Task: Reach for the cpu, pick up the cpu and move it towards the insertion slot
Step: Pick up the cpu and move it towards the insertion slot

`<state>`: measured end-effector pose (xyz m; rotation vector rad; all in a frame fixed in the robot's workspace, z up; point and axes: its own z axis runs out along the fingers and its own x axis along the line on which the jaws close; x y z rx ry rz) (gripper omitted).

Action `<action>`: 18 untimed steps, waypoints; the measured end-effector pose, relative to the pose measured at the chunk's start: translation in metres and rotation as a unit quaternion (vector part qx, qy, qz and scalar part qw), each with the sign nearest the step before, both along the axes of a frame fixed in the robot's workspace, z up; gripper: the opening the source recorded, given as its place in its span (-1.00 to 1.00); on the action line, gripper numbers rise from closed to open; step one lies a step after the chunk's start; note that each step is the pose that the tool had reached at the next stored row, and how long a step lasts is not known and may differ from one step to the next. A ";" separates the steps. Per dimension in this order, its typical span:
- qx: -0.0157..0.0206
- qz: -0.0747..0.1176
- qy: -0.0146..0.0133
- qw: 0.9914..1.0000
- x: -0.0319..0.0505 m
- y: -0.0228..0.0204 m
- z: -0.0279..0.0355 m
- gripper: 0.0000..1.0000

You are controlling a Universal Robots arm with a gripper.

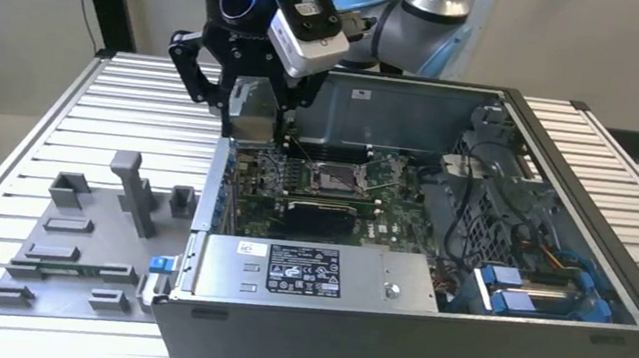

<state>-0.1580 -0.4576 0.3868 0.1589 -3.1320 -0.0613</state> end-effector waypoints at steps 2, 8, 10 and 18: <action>0.000 0.001 0.000 1.000 0.0053 0.0001 0.0000 -1.00; 0.000 0.003 0.000 1.000 0.0216 0.0006 0.0000 -1.00; 0.000 0.004 0.000 1.000 0.0289 0.0008 0.0000 -1.00; 0.000 0.000 0.000 1.000 0.0555 0.0010 0.0000 -1.00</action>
